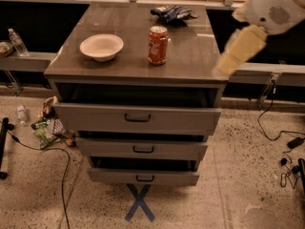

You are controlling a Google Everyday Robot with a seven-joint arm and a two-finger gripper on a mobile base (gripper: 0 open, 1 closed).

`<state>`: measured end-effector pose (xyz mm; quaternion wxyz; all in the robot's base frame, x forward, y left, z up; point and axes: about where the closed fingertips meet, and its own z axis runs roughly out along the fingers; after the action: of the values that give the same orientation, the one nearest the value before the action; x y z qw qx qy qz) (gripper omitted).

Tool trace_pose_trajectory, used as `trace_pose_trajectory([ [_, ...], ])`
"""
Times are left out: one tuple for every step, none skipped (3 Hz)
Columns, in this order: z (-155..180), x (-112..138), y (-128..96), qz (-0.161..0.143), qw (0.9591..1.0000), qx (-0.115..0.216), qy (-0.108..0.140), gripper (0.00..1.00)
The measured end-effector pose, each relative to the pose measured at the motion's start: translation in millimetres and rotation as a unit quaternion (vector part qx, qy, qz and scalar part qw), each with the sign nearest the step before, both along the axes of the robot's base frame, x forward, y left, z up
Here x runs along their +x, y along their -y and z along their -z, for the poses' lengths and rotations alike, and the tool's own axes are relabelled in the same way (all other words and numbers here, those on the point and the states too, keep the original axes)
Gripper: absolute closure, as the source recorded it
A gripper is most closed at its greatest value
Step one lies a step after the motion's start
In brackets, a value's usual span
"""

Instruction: Place coke can into paper bowl

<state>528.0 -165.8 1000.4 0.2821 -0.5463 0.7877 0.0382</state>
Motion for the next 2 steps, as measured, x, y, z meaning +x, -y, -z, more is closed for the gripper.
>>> trace_pose_trajectory([
  [-1,41,-57,0.035,0.9827,0.182,0.002,0.00],
  [23,60,-90,0.070,0.9648,0.254,-0.007,0.00],
])
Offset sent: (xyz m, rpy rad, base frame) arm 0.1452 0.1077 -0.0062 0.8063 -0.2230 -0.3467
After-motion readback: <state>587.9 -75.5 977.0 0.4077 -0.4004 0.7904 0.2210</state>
